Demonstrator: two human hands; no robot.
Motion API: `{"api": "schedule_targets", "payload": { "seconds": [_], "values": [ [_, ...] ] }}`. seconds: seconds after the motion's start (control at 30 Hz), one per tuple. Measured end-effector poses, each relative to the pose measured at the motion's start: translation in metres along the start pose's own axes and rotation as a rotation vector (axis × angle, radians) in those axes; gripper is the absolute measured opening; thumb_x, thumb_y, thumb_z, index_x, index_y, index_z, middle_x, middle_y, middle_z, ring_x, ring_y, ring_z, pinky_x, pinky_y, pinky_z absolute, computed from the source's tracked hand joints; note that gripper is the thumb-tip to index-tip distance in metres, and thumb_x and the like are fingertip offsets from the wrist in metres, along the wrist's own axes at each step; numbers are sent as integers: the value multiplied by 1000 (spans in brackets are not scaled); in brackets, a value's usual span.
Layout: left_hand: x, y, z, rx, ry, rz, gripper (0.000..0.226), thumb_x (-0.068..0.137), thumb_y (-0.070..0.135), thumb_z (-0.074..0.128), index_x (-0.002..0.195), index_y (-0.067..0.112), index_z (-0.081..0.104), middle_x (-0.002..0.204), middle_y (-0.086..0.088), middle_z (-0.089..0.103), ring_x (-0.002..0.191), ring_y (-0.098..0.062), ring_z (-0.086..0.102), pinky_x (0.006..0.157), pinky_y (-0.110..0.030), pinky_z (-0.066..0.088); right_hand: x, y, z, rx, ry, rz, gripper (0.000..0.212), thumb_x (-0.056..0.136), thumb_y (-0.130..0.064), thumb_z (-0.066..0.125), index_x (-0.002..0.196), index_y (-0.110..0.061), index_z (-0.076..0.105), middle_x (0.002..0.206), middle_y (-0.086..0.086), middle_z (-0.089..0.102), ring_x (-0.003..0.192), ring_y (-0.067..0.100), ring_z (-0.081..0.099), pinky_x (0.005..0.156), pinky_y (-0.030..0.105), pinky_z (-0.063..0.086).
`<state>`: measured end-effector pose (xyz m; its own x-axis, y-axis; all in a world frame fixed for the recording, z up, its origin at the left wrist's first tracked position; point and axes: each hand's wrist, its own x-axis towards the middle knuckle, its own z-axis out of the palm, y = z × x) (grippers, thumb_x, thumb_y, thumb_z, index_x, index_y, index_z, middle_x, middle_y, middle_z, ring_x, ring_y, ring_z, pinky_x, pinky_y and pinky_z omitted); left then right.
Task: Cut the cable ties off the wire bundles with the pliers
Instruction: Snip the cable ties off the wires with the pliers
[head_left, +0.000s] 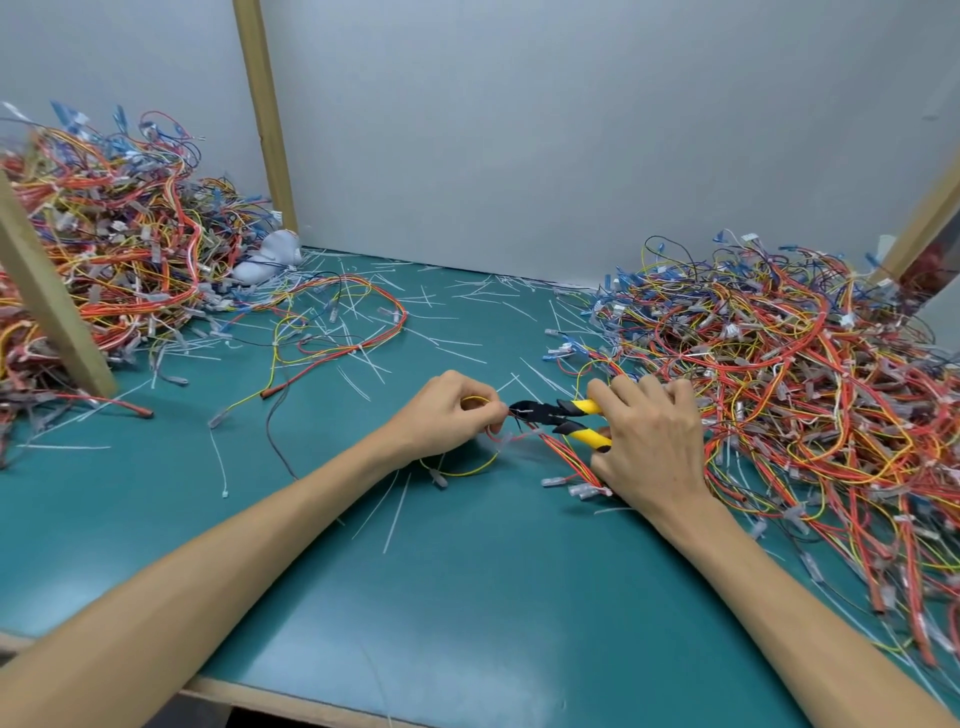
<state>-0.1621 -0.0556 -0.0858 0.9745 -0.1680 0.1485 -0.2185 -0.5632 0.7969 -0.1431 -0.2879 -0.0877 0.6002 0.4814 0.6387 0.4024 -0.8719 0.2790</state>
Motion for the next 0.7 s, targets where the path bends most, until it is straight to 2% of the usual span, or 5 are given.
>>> {"api": "schedule_targets", "payload": {
  "seconds": [0.2, 0.3, 0.37, 0.5, 0.7],
  "values": [
    [1, -4, -1, -8, -65, 83, 31, 96, 16, 54, 67, 19, 63, 47, 11, 44, 51, -9, 32, 51, -22, 28, 2, 0, -2, 101, -126, 29, 37, 60, -27, 50, 92, -11, 59, 81, 7, 54, 74, 30, 49, 64, 38, 42],
    [1, -4, -1, -20, -78, 111, 30, 98, 18, 53, 69, 17, 64, 50, 12, 47, 52, -10, 32, 52, -22, 28, 3, 3, -2, 187, -216, 30, 22, 65, -29, 60, 82, -16, 54, 72, 1, 54, 68, 29, 50, 53, 30, 34],
    [0, -5, 0, -18, -77, 126, 27, 98, 19, 53, 74, 15, 66, 56, 8, 49, 52, -10, 32, 52, -21, 28, 4, 6, -2, 267, -267, 62, 17, 66, -33, 53, 71, -21, 43, 60, -5, 45, 60, 27, 44, 49, 26, 23],
    [0, -8, 2, 3, -52, 164, 22, 98, 21, 55, 83, 17, 70, 58, -6, 52, 51, -7, 32, 50, -20, 27, 3, 8, -3, 308, -367, 113, 18, 64, -36, 46, 66, -21, 36, 53, -5, 41, 57, 26, 43, 49, 26, 24],
    [0, -7, 4, 43, 38, 197, 20, 96, 21, 57, 83, 20, 72, 49, 11, 46, 49, -8, 34, 49, -16, 27, 4, 12, -2, 263, -394, 77, 26, 74, -36, 57, 97, -25, 51, 81, -9, 43, 81, 21, 45, 62, 31, 34]
  ]
}}
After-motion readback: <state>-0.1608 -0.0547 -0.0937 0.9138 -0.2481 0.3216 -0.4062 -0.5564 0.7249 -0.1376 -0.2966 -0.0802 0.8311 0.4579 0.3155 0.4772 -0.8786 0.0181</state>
